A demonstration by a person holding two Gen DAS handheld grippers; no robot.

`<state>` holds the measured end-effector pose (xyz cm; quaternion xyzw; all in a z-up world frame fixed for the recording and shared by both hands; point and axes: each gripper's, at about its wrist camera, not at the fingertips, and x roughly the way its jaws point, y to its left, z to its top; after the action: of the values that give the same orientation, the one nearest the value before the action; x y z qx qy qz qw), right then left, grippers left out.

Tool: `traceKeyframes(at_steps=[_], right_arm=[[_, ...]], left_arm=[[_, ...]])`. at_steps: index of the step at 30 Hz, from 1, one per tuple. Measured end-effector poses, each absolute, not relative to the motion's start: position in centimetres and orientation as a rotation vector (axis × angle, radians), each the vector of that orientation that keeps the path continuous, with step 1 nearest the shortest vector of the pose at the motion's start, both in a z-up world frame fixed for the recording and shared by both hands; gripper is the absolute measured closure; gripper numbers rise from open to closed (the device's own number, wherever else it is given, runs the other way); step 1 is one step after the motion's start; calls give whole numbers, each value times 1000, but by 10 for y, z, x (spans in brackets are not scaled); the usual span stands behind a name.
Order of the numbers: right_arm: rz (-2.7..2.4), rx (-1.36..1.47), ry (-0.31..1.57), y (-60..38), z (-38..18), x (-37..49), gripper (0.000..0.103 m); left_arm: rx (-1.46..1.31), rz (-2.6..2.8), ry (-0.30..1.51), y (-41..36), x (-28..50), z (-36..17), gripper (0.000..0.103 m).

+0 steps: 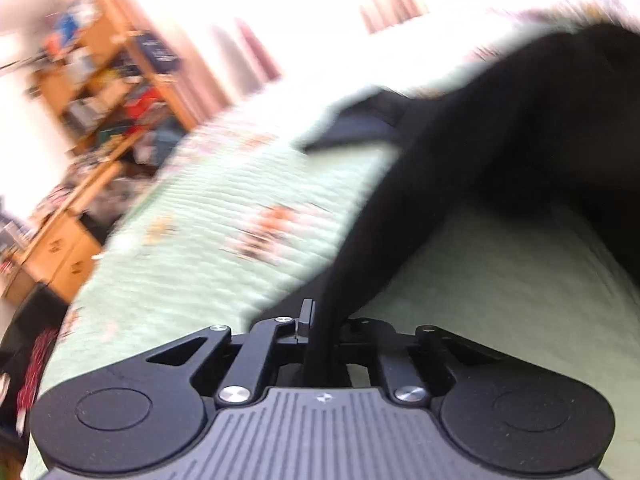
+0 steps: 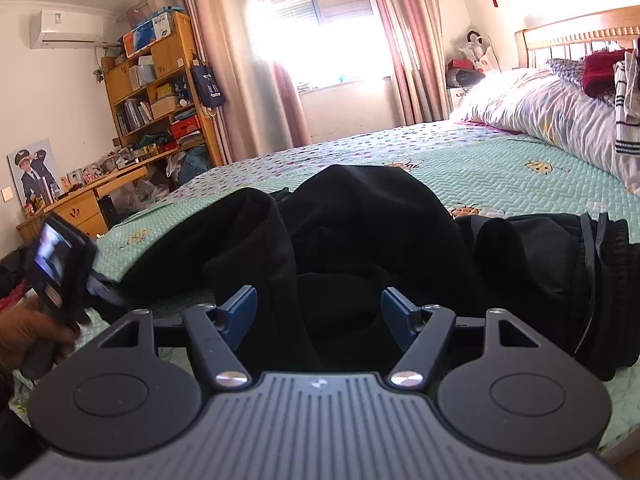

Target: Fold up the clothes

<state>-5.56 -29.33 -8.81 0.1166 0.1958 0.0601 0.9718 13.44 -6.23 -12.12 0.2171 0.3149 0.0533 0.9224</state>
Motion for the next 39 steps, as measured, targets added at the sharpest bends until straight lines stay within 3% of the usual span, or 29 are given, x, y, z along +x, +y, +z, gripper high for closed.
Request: traceKeyframes(at_steps=[6, 9, 12, 18, 20, 22, 23, 26, 27, 28, 31, 35, 39], right_arm=[[130, 207, 409, -282, -83, -44, 33], [168, 214, 451, -273, -87, -36, 33], [212, 228, 505, -266, -94, -29, 32], [166, 230, 559, -274, -101, -31, 32], [143, 245, 540, -287, -96, -37, 32], [121, 255, 520, -298, -91, -42, 30], [111, 241, 508, -300, -86, -40, 28], [111, 144, 472, -297, -70, -23, 22], [114, 99, 456, -294, -64, -15, 22], [114, 56, 439, -291, -58, -7, 19], [71, -56, 381, -283, -42, 26, 7], [-31, -78, 415, -302, -40, 78, 7], [25, 177, 566, -344, -52, 130, 7]], left_arm=[[226, 401, 399, 40, 109, -8, 96], [109, 415, 397, 84, 87, 16, 95], [228, 436, 514, 92, 75, -21, 94], [87, 477, 757, 163, 50, -100, 91], [33, 498, 772, 179, 39, -100, 79], [-17, 518, 751, 190, 27, -86, 45], [-31, 521, 739, 190, 22, -75, 38], [-28, 552, 703, 190, 18, -50, 32], [-14, 577, 691, 190, 21, -44, 15], [-18, 613, 683, 192, 21, -39, 4], [-81, 668, 695, 210, 16, -30, 1], [-88, 718, 677, 224, 6, -26, 1], [-86, 643, 673, 212, 8, -27, 1]])
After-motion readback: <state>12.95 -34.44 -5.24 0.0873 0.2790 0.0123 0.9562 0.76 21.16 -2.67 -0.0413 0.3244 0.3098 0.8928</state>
